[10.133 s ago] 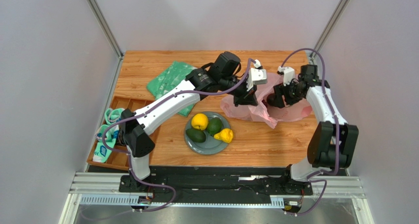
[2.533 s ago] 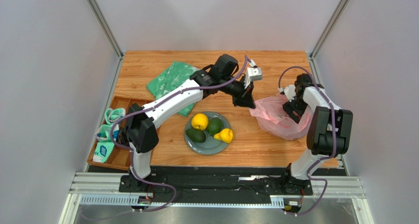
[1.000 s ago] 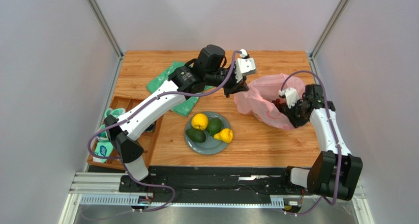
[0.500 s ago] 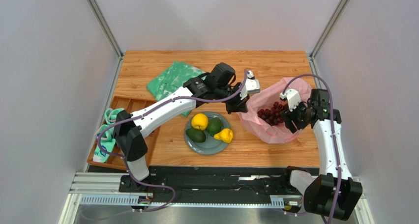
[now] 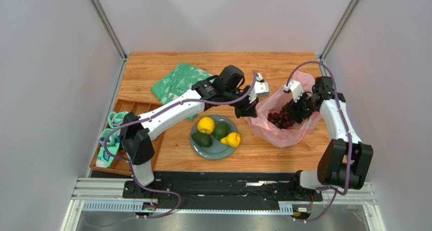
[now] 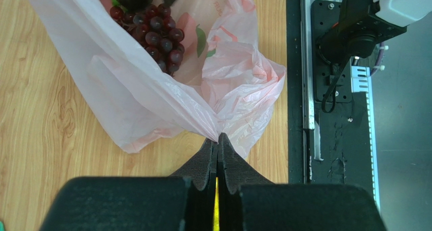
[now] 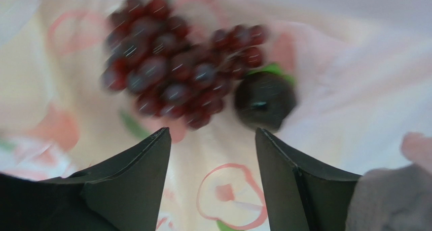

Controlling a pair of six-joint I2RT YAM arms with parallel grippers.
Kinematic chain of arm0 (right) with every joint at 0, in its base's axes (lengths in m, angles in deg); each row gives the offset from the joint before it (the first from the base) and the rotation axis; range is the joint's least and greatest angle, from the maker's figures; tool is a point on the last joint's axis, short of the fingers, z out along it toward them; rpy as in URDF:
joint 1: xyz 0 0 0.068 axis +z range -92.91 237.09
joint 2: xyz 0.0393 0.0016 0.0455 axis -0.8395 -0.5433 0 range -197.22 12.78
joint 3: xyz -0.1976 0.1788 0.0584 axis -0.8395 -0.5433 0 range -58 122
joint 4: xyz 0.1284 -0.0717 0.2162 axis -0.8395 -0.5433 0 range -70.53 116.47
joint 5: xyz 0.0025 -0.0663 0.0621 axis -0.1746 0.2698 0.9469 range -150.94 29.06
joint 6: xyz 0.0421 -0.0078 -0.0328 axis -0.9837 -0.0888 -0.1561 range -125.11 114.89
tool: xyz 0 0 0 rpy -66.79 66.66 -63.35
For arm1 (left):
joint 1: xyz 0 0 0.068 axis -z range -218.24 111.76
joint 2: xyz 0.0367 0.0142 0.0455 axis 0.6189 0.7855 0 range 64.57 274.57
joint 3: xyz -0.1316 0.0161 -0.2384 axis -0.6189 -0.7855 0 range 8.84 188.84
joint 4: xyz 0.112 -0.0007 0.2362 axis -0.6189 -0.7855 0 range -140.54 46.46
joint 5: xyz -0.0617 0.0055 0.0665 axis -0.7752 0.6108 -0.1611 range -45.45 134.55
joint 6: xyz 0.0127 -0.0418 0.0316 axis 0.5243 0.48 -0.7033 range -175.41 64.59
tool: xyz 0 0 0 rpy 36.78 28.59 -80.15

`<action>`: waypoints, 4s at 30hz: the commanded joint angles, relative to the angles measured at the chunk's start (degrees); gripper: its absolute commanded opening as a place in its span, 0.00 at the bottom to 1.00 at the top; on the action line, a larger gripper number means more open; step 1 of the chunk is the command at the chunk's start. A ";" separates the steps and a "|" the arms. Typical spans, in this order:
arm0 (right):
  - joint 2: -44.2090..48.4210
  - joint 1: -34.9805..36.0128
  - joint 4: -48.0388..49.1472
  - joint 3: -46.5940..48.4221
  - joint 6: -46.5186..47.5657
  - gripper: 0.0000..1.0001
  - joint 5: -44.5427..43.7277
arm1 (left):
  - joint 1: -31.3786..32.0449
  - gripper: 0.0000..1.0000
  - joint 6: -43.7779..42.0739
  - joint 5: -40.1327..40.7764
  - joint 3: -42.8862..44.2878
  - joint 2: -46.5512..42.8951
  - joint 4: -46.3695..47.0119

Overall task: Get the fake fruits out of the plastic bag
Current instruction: Adjust the plastic bag at the center of the board, then take out the fake fruit from the plastic bag.

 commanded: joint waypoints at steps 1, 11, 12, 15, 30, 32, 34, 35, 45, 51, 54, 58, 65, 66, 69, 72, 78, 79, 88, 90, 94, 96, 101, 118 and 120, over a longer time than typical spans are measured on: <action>-6.34 0.17 7.77 7.37 -5.37 0.65 -3.24 | 0.20 0.00 -0.17 -2.04 1.34 -0.37 1.86; -16.02 1.05 16.99 8.00 -8.98 0.65 -10.01 | 0.20 0.00 0.27 -2.74 1.34 0.51 2.21; -18.64 1.23 17.87 8.79 -10.73 0.66 -10.19 | 0.20 0.00 0.36 -2.92 1.34 0.60 2.21; -23.83 1.93 16.92 12.29 -13.46 0.71 -11.16 | 0.20 0.00 0.45 -2.75 1.16 0.60 2.04; -18.25 3.16 10.79 16.70 -18.12 0.48 -10.39 | 0.20 0.00 0.36 0.33 0.72 0.51 2.04; -15.17 3.08 6.82 19.59 -19.00 0.50 -2.86 | 0.20 0.00 0.09 0.59 1.07 0.77 2.21; -10.95 3.07 1.55 20.92 -19.53 0.52 1.39 | 0.20 0.00 0.36 2.00 1.95 1.21 2.48; -9.54 3.07 0.14 21.10 -19.79 0.52 4.11 | 0.20 0.00 0.45 2.44 2.30 1.47 2.57; -0.65 3.07 -11.48 14.17 -18.30 0.56 5.90 | -4.72 0.00 2.12 6.65 11.26 3.94 2.83; -4.68 3.16 -6.91 5.81 -24.01 0.56 4.31 | -5.87 0.00 0.09 7.72 13.03 3.50 2.48; -6.19 3.16 -6.29 5.63 -27.00 0.54 5.36 | -5.87 0.00 0.18 6.92 10.84 2.45 2.39; -2.42 3.16 -10.67 10.98 -26.74 0.54 10.98 | -5.78 0.00 -0.78 8.24 8.64 1.13 2.22; 4.53 3.16 -17.90 19.08 -26.91 0.59 21.09 | -5.78 0.73 0.27 15.43 9.51 0.34 2.12; 4.62 3.16 -17.28 17.77 -27.70 0.59 21.18 | -5.86 0.88 0.62 16.49 9.60 -0.97 2.21; 3.31 2.99 -15.61 16.62 -31.65 0.59 21.01 | -6.56 0.97 1.50 16.42 9.78 -4.65 2.21; 0.76 2.46 -13.95 16.70 -36.39 0.58 23.20 | -7.62 0.95 4.38 10.37 9.51 -8.79 2.04; -6.26 -1.22 -9.20 19.69 -49.57 0.58 29.79 | -6.32 0.97 18.15 -9.16 3.38 -10.75 10.19; -7.58 -3.06 -8.32 19.95 -51.77 0.58 31.02 | -5.61 0.98 19.68 -8.38 2.23 -10.13 13.17; -12.34 -8.26 9.34 11.35 -80.77 0.57 48.68 | 3.27 0.98 18.39 13.50 2.55 2.78 28.50; -12.43 -8.96 13.12 9.77 -83.86 0.57 50.44 | 4.32 0.98 17.06 18.07 6.33 6.90 28.23; -13.13 -9.93 14.10 9.23 -85.36 0.57 52.30 | 5.12 0.97 15.21 19.75 9.59 11.58 29.20; -13.22 -10.37 14.10 9.32 -85.54 0.57 52.56 | 5.12 0.96 16.79 21.68 10.91 13.60 29.28; -12.61 -10.64 10.51 9.76 -81.51 0.57 51.51 | 5.21 0.95 19.77 23.61 11.01 14.57 29.81; -9.44 -10.37 6.89 8.01 -77.19 0.59 48.78 | 5.21 0.93 26.11 20.90 13.82 17.91 30.95; -9.18 -10.20 7.07 8.09 -77.10 0.59 48.87 | 5.21 0.91 26.29 21.07 14.17 18.79 30.87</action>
